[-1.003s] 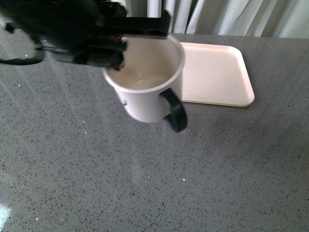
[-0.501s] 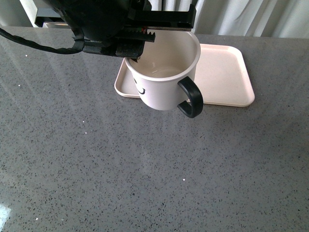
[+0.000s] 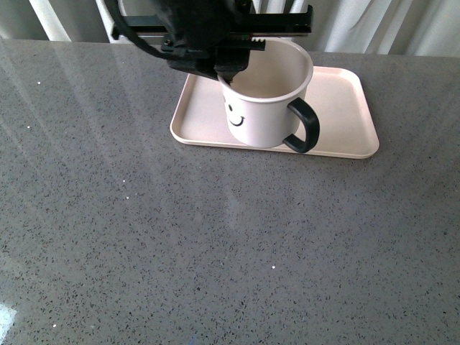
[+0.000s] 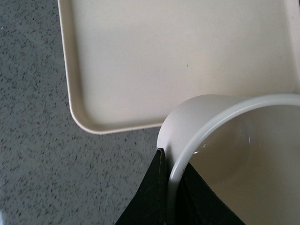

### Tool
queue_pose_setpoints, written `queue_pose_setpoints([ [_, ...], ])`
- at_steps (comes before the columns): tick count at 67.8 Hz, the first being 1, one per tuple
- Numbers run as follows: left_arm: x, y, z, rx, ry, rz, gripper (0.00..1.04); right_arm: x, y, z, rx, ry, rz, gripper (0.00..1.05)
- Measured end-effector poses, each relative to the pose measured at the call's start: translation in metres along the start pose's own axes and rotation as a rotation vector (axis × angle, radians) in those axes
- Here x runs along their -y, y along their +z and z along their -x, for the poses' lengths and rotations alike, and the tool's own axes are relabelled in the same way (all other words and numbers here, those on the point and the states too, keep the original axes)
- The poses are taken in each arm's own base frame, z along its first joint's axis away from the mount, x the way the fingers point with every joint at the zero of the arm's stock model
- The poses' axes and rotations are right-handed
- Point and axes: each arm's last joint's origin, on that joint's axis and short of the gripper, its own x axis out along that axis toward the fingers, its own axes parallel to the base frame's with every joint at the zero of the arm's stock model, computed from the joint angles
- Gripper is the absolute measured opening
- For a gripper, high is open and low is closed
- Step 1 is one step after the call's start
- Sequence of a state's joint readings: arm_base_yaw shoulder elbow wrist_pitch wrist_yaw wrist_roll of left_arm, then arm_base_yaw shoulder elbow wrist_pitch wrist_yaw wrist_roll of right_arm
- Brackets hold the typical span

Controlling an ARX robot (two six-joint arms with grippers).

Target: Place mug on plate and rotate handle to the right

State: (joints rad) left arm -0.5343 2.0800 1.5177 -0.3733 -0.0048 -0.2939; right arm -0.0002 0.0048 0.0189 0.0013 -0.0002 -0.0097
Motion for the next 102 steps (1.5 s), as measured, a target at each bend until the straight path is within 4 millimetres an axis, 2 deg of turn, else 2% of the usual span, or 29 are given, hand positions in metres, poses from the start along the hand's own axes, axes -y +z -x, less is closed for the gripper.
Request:
queue_pose_setpoints([
  [12,0.007,0.02,-0.028,-0.034,0.021,0.013,0.02,0.0,0.0,0.0,0.0,0.0,0.0,0.96],
  [32,0.014,0.043,-0.056,-0.06,0.043,0.009,0.02,0.0,0.0,0.0,0.0,0.0,0.0,0.96],
  [54,0.013,0.044,-0.075,-0.102,0.076,-0.024,0.02,0.0,0.0,0.0,0.0,0.0,0.0,0.96],
  [67,0.012,0.044,-0.077,-0.102,0.078,-0.023,0.02,0.0,0.0,0.0,0.0,0.0,0.0,0.96],
  [70,0.012,0.044,-0.077,-0.102,0.077,-0.023,0.06,0.0,0.0,0.0,0.0,0.0,0.0,0.96],
  [89,0.013,0.046,-0.075,-0.067,0.066,-0.04,0.49,0.0,0.0,0.0,0.0,0.0,0.0,0.96],
  [96,0.012,0.045,-0.067,-0.037,0.057,-0.054,0.65,0.0,0.0,0.0,0.0,0.0,0.0,0.96],
  [102,0.012,0.045,-0.052,0.008,0.045,-0.063,0.79,0.0,0.0,0.0,0.0,0.0,0.0,0.96],
])
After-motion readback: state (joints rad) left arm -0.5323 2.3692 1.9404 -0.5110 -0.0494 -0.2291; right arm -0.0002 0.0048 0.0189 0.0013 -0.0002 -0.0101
